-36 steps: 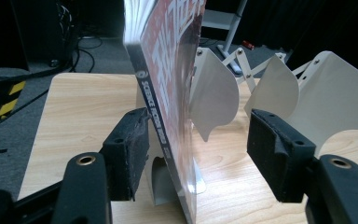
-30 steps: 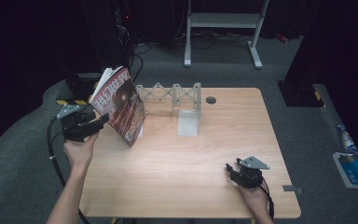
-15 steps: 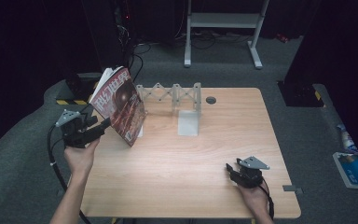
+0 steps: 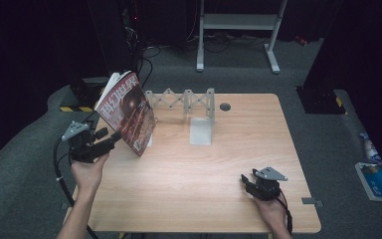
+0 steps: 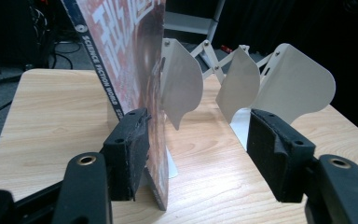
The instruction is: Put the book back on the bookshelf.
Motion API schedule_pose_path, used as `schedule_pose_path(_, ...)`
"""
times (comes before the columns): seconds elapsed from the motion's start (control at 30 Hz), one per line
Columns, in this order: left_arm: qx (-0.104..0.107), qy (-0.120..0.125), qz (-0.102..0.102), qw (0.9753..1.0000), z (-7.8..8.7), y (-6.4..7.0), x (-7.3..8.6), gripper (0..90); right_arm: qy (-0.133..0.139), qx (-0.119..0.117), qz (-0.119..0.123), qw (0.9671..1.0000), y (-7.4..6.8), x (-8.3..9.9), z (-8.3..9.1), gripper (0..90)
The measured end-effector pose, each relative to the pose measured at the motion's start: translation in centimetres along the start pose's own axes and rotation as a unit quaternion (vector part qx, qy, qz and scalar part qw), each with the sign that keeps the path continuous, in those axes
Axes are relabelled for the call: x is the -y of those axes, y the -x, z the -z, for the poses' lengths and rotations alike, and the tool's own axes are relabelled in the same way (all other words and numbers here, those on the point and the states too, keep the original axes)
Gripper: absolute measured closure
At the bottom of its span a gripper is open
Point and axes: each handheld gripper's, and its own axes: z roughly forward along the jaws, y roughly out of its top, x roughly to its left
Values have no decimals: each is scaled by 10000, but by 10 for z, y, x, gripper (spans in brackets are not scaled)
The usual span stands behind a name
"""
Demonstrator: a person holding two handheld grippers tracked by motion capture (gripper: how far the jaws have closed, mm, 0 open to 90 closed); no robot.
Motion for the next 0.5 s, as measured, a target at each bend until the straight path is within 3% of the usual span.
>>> schedule_pose_path(0.5, 244, -59, -111, 9996, -3, 15, 5, 393, 5, -8, -7, 10000, 0, 0, 0, 474)
